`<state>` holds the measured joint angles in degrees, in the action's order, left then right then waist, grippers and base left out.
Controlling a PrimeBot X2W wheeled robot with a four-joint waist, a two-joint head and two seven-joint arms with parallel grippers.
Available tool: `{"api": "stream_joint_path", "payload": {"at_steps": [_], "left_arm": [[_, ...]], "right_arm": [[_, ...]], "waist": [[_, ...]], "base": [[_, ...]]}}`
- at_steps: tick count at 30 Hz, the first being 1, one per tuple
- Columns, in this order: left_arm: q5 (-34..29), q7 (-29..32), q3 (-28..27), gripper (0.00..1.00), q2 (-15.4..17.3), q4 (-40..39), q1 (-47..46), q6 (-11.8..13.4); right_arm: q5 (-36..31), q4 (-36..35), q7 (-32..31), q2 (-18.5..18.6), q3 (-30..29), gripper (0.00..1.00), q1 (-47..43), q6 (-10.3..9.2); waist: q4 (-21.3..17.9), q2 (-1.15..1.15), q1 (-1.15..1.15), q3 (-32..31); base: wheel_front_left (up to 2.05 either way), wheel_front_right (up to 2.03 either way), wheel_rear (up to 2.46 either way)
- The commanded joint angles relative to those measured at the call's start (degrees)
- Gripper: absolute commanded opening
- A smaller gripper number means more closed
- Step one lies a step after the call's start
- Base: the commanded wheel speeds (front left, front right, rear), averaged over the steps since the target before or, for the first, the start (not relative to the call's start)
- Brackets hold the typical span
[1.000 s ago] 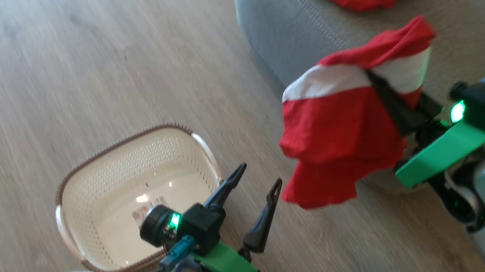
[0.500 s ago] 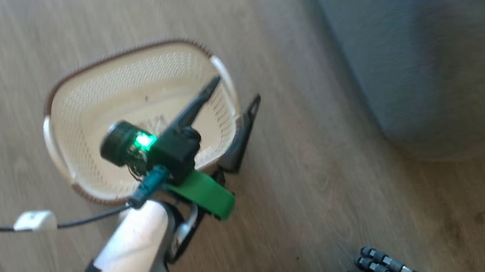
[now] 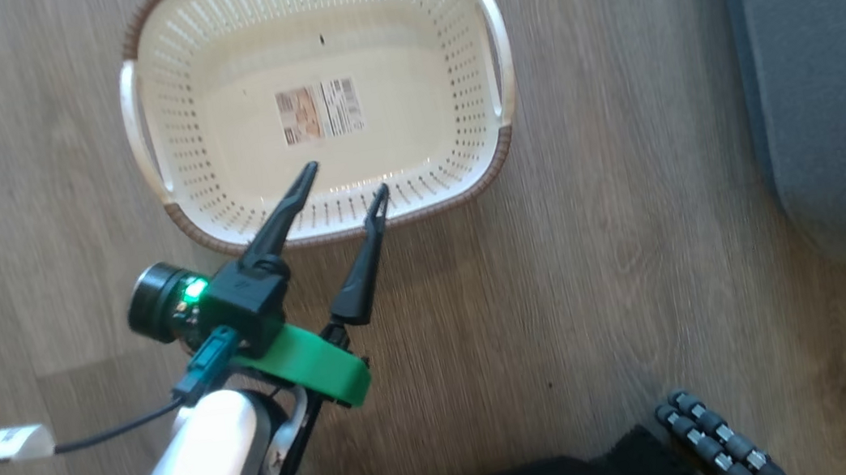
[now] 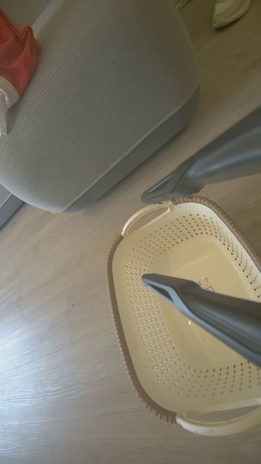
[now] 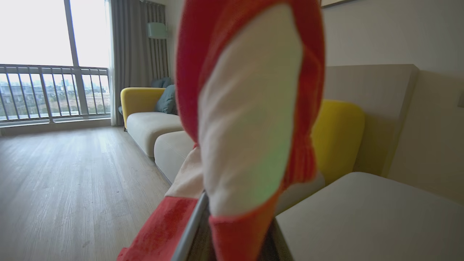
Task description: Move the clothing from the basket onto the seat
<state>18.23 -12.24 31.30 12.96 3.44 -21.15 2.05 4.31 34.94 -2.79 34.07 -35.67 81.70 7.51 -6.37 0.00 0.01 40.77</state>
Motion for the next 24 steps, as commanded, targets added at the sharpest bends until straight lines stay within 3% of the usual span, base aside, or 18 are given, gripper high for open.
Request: {"api": "stream_joint_path", "payload": {"at_steps": [1,4,10,12,13,14,19,24], "left_arm": [[0.17,-0.02,-2.24,1.0,1.5,-3.13,1.34,0.92],[-0.11,0.61,-2.43,1.0,2.39,-4.21,1.84,1.33],[-0.45,2.5,-2.88,1.0,4.23,-7.12,3.49,2.64],[-0.01,2.75,-3.83,1.0,4.82,-7.71,4.11,3.32],[0.25,2.82,-4.28,1.0,5.17,-7.88,4.41,3.53],[0.5,2.86,-4.73,1.0,5.5,-7.97,4.7,3.73],[2.33,2.24,-6.31,1.0,5.65,-7.35,5.59,4.22],[4.4,1.17,-7.02,1.0,4.68,-4.32,5.49,3.75]], "right_arm": [[-1.75,-0.04,-0.22,0.38,-2.97,0.0,-1.18,-0.02],[-3.84,2.66,1.1,-2.35,-5.84,0.0,-3.78,-0.02],[-10.22,11.77,6.53,-11.95,-9.12,0.0,-10.03,-0.02],[-11.41,13.87,8.57,-13.65,-7.96,0.41,-9.93,-0.02],[-11.84,14.88,9.55,-14.22,-7.26,0.79,-9.82,-0.02],[-12.1,15.84,10.35,-14.6,-6.8,1.0,-9.68,-0.02],[-12.15,20.07,11.85,-14.86,-2.22,1.0,-10.28,-0.02],[-9.22,21.15,13.83,-15.29,8.25,1.0,-16.77,-0.02]], "waist": [[-0.23,0.0,-0.01,3.68],[-1.07,0.0,-0.01,5.06],[-3.28,0.0,-0.01,6.1],[-4.09,0.0,-0.01,5.76],[-4.53,0.0,-0.01,5.43],[-5.02,0.0,-0.01,4.94],[-7.4,0.0,-0.01,-0.09],[-8.98,0.0,-0.01,-7.5]], "base": [[0.0,0.0,0.0],[0.0,0.0,0.0],[0.0,0.0,0.0],[0.0,0.0,0.0],[0.0,0.0,0.0],[0.0,0.0,0.0],[0.0,0.0,0.0],[0.0,0.0,0.0]]}}
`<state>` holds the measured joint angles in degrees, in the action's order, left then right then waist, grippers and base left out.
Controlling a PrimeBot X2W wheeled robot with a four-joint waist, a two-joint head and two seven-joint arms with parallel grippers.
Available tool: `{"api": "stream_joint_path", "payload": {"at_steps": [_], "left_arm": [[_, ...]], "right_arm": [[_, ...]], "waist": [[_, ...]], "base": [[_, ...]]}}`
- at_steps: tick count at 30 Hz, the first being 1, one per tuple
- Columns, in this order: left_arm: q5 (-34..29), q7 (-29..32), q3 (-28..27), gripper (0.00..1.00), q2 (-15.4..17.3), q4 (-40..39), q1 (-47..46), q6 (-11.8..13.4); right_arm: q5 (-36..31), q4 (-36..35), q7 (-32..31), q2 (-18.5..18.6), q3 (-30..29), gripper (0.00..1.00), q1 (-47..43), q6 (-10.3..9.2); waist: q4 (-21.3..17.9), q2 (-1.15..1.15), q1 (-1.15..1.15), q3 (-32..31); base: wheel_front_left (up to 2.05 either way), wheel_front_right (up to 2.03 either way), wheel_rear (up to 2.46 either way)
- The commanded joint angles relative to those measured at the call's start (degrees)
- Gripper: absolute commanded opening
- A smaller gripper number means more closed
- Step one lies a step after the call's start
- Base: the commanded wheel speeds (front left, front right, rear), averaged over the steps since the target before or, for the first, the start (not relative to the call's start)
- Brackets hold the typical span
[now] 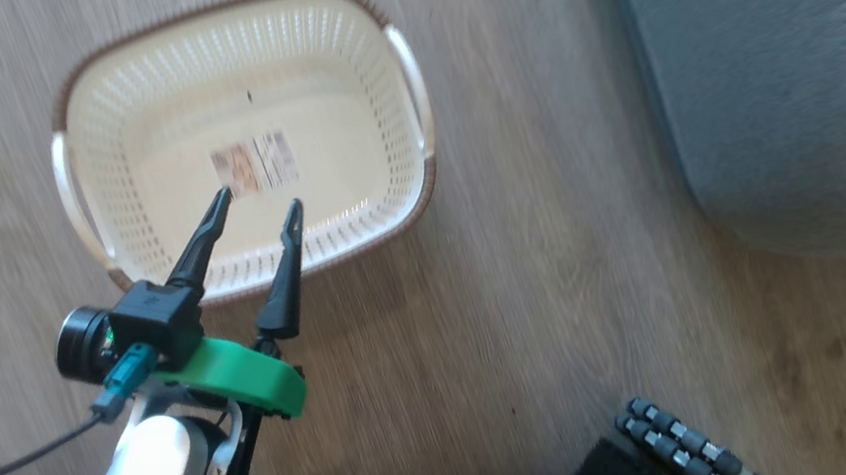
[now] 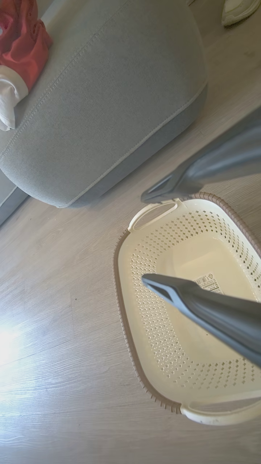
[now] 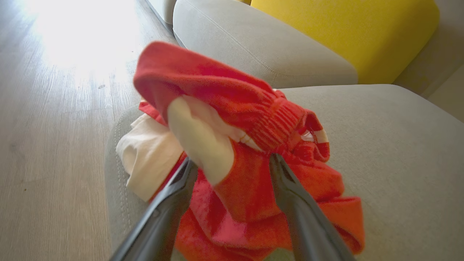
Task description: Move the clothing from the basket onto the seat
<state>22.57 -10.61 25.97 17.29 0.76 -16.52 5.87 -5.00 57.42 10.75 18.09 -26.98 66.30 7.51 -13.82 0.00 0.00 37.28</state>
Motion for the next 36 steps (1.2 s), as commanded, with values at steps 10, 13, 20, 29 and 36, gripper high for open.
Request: {"api": "stream_joint_path", "payload": {"at_steps": [10,13,20,29,36], "left_arm": [[5.79,-3.78,-6.62,1.0,-2.53,6.77,6.83,0.5],[6.37,-4.15,-8.07,1.0,-3.77,9.35,7.77,0.8],[4.16,-4.36,-12.49,1.0,-5.22,13.48,9.21,1.78],[1.15,-4.38,-17.67,1.0,-6.72,15.59,10.42,0.28],[-1.09,-4.38,-20.55,1.0,-8.81,16.2,12.74,-1.59]], "right_arm": [[12.5,-18.18,1.26,-3.49,19.75,1.0,-28.59,-0.02],[13.85,-26.33,1.44,-4.4,22.61,1.0,-37.63,-0.02],[12.76,-40.83,2.22,-10.46,26.22,1.0,-52.7,-0.02],[8.2,-44.43,3.72,-14.7,26.54,1.0,-59.68,-0.02],[6.87,-43.17,4.16,-15.18,25.96,1.0,-62.33,-0.02]], "waist": [[-0.31,0.0,0.0,-19.93],[2.74,0.0,0.0,-23.7],[10.23,0.0,0.0,-29.17],[15.99,0.0,0.0,-33.02],[16.66,0.0,0.0,-35.65]], "base": [[0.0,0.0,0.0],[0.0,0.0,0.0],[0.0,0.0,0.0],[0.0,0.0,0.0],[0.0,0.0,0.0]]}}
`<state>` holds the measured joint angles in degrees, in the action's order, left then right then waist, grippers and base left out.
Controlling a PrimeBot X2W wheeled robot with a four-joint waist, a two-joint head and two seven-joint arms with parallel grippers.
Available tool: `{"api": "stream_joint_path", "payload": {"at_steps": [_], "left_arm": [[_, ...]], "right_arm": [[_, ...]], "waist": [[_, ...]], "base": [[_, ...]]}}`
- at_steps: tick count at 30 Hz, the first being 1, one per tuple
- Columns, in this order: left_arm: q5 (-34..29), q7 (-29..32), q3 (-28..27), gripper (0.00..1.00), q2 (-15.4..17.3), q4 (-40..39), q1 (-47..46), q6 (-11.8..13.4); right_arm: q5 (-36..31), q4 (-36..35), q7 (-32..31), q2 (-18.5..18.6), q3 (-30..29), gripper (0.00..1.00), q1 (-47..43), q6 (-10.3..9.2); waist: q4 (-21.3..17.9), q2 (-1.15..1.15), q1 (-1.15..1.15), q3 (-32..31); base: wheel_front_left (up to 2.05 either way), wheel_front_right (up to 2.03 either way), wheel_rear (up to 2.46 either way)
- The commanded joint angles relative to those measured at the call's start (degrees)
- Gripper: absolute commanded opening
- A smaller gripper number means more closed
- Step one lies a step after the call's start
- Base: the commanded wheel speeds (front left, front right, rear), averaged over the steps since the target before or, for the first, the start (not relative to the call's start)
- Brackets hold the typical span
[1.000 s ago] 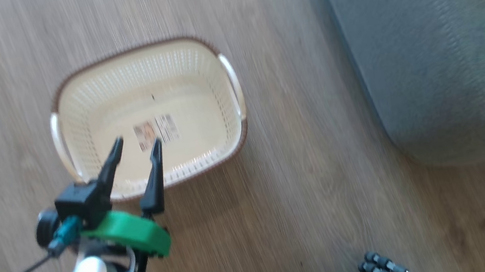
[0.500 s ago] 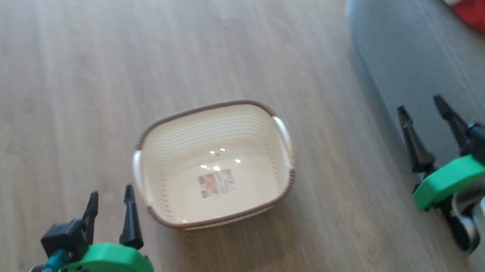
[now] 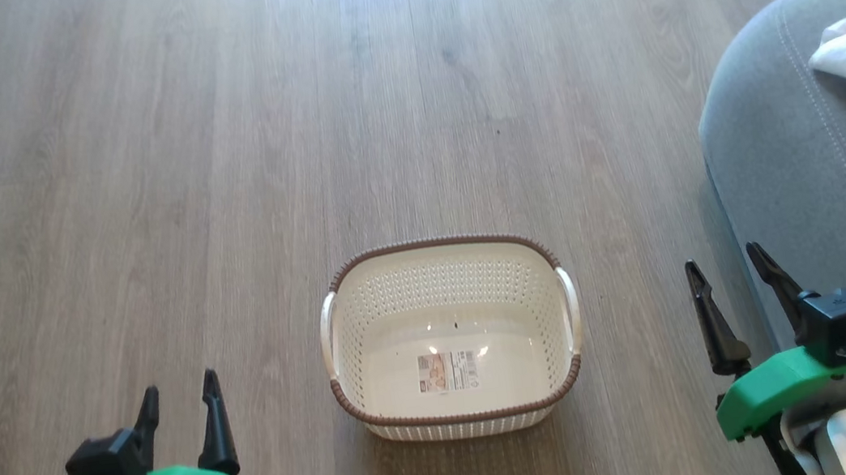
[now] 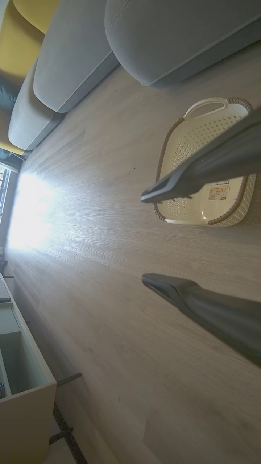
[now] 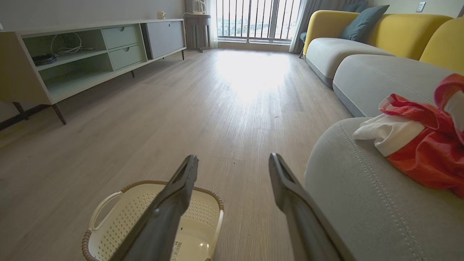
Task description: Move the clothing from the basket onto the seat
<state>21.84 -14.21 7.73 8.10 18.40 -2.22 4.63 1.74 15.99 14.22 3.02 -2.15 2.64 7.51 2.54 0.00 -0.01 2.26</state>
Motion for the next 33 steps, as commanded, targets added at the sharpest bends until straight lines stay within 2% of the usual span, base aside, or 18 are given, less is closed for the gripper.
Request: {"api": "stream_joint_path", "payload": {"at_steps": [1,11,12,16,33], "left_arm": [[-0.65,-0.78,-2.72,1.0,0.1,-1.45,-1.3,-0.47],[-3.4,-0.78,-5.72,1.0,-2.04,-1.69,-0.22,-2.02],[-3.15,0.04,-3.51,0.0,-2.46,0.22,1.22,-1.95],[-2.17,0.54,-3.66,0.0,-2.63,2.21,1.47,-2.07],[7.31,3.12,-4.96,0.0,-2.97,1.27,0.86,-3.38]], "right_arm": [[0.3,-1.49,0.72,-0.11,1.21,1.0,1.28,-0.02],[0.76,-1.07,0.77,-0.13,1.43,1.0,1.18,-0.02],[0.37,0.8,0.17,-0.04,0.26,0.0,0.02,0.0],[1.5,3.09,-0.34,-0.06,0.07,0.0,-0.09,0.0],[13.19,2.24,-2.92,-0.07,-0.36,0.0,0.2,0.0]], "waist": [[0.26,0.0,0.01,-0.82],[0.19,0.0,0.01,-1.91],[0.19,0.0,0.01,-1.91],[0.15,0.0,0.01,-1.95],[-0.2,0.0,0.01,-1.97]], "base": [[0.0,0.0,0.0],[0.0,0.0,0.0],[0.0,0.0,0.0],[0.0,0.0,0.0],[0.0,0.0,0.0]]}}
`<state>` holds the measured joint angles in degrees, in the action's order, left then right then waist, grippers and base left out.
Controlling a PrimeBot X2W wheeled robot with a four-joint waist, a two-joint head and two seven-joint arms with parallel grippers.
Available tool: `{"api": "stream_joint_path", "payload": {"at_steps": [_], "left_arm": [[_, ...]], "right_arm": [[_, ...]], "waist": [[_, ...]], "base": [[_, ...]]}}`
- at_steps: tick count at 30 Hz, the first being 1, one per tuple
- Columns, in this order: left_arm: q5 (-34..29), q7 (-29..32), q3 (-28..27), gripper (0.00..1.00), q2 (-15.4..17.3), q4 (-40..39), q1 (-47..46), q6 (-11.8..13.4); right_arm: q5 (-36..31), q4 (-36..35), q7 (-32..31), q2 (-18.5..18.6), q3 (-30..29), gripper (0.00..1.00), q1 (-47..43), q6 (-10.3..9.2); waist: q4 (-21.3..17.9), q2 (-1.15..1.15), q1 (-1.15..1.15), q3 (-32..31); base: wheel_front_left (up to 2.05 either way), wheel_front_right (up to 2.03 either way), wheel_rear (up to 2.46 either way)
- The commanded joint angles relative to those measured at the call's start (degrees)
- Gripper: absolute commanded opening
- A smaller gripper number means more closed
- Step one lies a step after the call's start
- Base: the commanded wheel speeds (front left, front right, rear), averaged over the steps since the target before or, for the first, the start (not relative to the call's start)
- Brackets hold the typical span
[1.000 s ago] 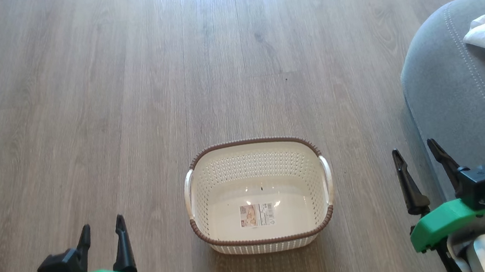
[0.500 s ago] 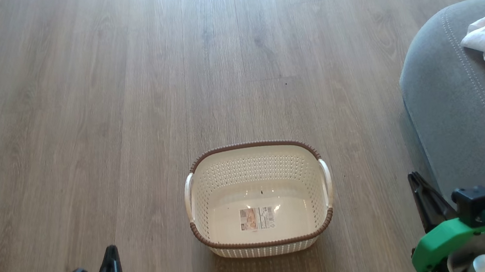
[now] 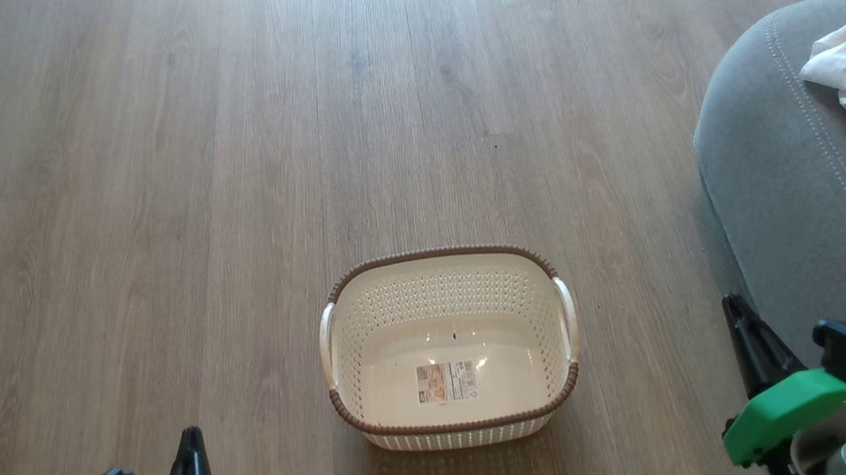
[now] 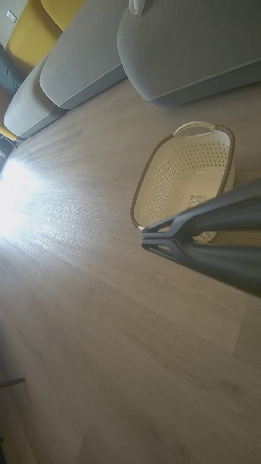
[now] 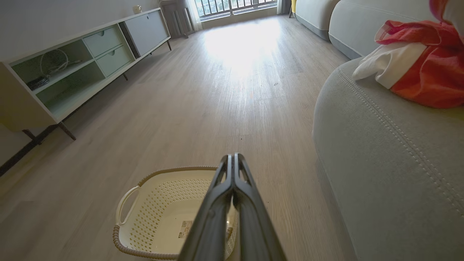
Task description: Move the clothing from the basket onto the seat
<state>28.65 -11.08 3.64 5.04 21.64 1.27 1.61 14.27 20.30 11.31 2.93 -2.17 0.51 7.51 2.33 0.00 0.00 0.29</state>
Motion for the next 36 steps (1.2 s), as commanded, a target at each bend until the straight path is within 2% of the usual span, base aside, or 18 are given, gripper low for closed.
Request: {"api": "stream_joint_path", "payload": {"at_steps": [1,36], "left_arm": [[1.09,0.15,-0.96,0.0,0.08,-2.04,-2.67,-0.44],[21.64,5.86,-3.97,0.0,-0.66,-3.88,-4.23,-3.29]], "right_arm": [[1.39,-2.11,-0.17,0.02,-0.37,0.0,2.35,0.0],[26.58,-3.52,-5.95,0.0,-1.66,0.0,3.42,-0.01]], "waist": [[-0.01,0.0,0.0,0.0],[-0.77,0.0,0.0,-0.04]], "base": [[0.0,0.0,0.0],[0.0,0.0,0.0]]}}
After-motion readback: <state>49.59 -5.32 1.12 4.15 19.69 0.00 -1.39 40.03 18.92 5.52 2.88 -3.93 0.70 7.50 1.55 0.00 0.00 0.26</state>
